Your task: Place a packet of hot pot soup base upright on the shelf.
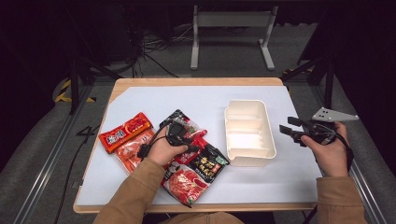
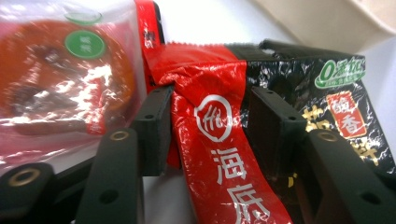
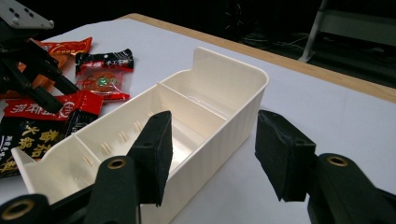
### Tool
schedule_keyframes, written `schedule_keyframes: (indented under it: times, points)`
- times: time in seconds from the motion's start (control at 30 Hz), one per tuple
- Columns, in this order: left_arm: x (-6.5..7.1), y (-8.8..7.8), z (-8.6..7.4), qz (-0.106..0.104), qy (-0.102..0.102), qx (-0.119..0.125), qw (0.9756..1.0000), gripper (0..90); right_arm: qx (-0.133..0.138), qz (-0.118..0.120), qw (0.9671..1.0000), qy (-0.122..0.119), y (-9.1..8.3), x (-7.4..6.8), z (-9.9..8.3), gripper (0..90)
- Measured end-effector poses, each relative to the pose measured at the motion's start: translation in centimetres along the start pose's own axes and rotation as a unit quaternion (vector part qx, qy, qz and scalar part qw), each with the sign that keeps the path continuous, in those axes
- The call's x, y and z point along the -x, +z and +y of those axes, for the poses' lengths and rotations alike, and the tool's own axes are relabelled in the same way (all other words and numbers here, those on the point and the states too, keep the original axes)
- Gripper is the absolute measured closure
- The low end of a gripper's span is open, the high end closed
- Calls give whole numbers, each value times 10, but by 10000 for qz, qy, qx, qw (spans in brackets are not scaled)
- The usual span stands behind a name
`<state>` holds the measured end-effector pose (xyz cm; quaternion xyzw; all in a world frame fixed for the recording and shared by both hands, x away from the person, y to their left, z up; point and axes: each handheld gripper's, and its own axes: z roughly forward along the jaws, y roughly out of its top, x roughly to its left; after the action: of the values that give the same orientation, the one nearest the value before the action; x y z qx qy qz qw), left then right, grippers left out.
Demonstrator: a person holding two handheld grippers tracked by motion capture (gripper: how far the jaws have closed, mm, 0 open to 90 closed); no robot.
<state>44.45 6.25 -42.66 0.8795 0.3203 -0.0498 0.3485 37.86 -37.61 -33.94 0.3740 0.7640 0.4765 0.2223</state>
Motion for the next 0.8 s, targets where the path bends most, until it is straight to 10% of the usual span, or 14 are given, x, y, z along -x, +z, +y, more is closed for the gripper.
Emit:
schedule_keyframes:
  times: [0.33,0.8]
  points:
    - [2,12,2,-101,208,-240,9994,430,-49,-41,10000,18,-2,1,-3,462]
    - [1,9,3,131,64,-260,9996,729,-95,-46,9999,44,0,1,-5,462]
